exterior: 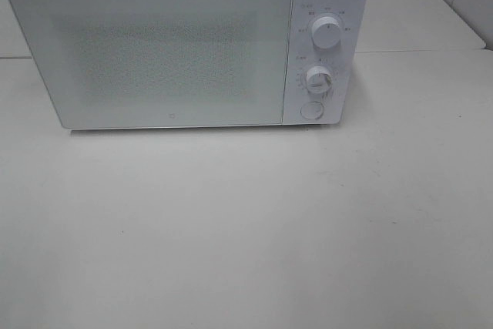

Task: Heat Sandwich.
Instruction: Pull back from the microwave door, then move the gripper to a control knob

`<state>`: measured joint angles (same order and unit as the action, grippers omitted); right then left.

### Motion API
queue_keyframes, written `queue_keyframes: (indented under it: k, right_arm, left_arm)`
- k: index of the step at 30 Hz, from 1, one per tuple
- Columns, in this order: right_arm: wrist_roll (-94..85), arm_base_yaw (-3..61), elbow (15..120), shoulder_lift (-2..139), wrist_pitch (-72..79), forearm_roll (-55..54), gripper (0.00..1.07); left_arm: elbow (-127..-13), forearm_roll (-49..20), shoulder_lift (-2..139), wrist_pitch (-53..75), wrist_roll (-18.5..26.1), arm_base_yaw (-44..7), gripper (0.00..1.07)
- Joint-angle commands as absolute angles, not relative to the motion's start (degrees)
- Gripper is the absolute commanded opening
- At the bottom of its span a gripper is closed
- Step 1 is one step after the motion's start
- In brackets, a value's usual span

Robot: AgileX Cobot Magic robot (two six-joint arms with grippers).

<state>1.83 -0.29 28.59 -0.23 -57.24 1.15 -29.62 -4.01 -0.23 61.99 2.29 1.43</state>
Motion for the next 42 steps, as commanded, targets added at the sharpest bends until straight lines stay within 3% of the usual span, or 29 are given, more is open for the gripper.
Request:
queue_keyframes:
  k: [1,42]
  right_arm:
    - [1.5,-0.7,28.5,-1.7,-57.0,1.0,0.76]
    - [1.5,-0.7,28.5,-1.7,-56.9,1.0,0.75]
  left_arm:
    - [-29.5,-4.1,-1.8,61.3,2.2,1.0,1.01]
    - [-29.5,-4.1,-1.8,61.3,2.2,0.9,1.01]
